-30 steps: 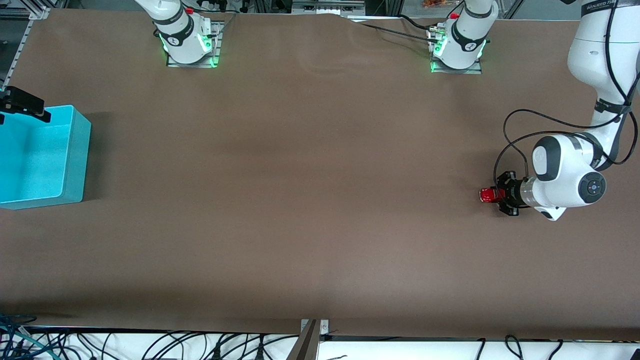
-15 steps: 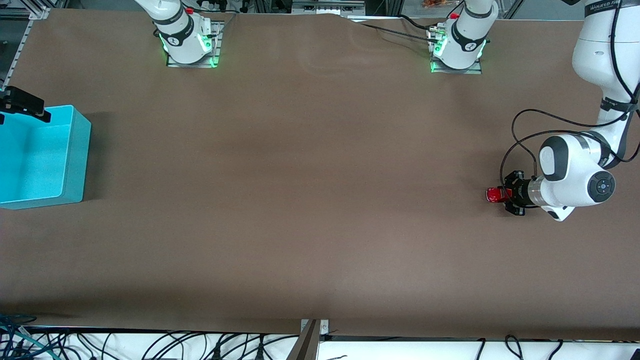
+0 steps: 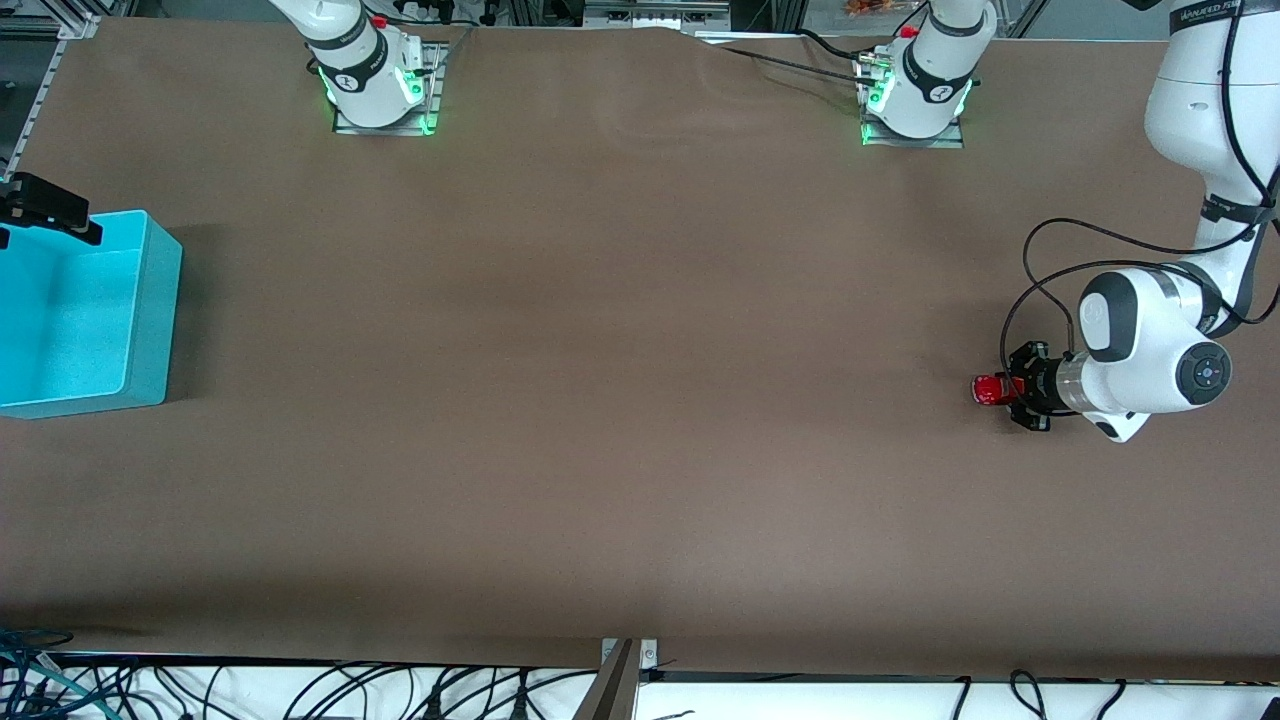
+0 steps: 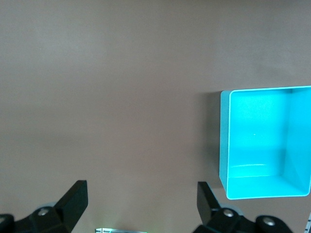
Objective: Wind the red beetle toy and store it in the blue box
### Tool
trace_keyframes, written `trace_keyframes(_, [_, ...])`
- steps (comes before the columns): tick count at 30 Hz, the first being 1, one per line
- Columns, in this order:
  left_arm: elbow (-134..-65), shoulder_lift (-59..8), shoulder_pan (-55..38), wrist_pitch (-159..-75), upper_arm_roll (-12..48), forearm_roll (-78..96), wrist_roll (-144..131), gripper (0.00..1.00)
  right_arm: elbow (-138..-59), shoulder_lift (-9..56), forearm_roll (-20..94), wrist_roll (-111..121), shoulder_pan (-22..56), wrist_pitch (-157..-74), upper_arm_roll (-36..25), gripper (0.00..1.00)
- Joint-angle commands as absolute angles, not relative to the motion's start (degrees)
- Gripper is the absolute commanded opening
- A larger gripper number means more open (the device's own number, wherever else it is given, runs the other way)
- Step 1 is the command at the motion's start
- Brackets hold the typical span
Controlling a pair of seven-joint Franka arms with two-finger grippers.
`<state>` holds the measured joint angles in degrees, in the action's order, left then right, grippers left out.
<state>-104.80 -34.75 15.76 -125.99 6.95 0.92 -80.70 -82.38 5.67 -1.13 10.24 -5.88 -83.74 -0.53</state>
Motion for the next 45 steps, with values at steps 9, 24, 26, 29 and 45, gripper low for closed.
trace_keyframes(9, [-103.4, -37.0, 15.7, -126.8, 6.3, 3.1, -80.3, 0.82, -81.4, 5.7, -0.6, 11.3, -6.0, -83.0, -0.5, 1.0])
trace_keyframes(24, [-103.4, -36.9, 15.6, -126.8, 6.3, 3.1, -80.5, 0.88, -81.5, 5.7, -0.6, 11.3, -5.9, -83.1, -0.5, 1.0])
trace_keyframes(26, [-103.4, -36.7, 15.6, -126.8, 6.3, 3.1, -80.5, 0.88, -81.5, 5.7, -0.6, 11.3, -5.9, -83.1, -0.5, 1.0])
trace_keyframes(29, [-103.3, -36.6, 15.6, -126.8, 6.4, 3.1, -80.4, 0.88, -81.5, 5.7, -0.6, 11.3, -5.9, -83.0, -0.5, 1.0])
trace_keyframes(45, [-96.5, -36.1, 15.0, -119.6, 6.7, 2.6, -79.7, 0.88, -81.5, 5.7, -0.6, 11.3, -5.9, -83.0, -0.5, 1.0])
